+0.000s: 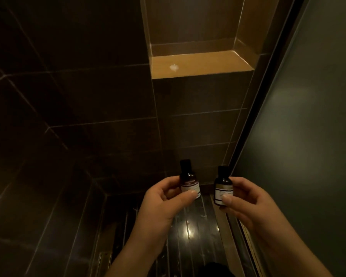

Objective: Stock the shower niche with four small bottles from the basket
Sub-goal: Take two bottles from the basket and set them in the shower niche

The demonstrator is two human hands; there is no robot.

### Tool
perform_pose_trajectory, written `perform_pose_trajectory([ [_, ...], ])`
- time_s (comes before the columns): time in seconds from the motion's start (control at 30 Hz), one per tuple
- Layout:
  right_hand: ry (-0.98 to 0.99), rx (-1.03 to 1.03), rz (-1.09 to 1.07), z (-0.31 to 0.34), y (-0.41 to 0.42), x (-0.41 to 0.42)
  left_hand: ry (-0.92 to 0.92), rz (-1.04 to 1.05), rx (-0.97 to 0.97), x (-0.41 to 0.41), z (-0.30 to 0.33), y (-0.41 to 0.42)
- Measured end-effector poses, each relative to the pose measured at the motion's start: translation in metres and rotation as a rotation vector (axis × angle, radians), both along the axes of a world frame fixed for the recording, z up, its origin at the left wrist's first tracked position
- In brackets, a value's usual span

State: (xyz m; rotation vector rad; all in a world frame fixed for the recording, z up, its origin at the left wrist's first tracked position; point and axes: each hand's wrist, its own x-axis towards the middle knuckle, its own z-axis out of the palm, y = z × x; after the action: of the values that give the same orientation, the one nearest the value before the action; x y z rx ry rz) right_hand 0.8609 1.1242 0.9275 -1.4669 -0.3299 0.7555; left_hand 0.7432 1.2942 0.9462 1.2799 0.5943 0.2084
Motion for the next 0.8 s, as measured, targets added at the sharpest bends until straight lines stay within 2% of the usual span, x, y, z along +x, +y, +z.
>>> perform_pose_trajectory([
  [0.3, 0.087, 0.003, 0.04, -0.016, 0.061, 0.149, 0.015, 0.085, -0.013, 0.143, -0.015, 0.059],
  [0.47, 0.123, 0.029, 0.114, -0.019, 0.076, 0.237, 0.019, 0.145, -0.01, 0.221, -0.003, 0.071],
  [0.8, 0.208, 0.032, 0.196, -0.031, 0.116, 0.342, 0.096, 0.242, 0.015, 0.312, -0.009, 0.097],
])
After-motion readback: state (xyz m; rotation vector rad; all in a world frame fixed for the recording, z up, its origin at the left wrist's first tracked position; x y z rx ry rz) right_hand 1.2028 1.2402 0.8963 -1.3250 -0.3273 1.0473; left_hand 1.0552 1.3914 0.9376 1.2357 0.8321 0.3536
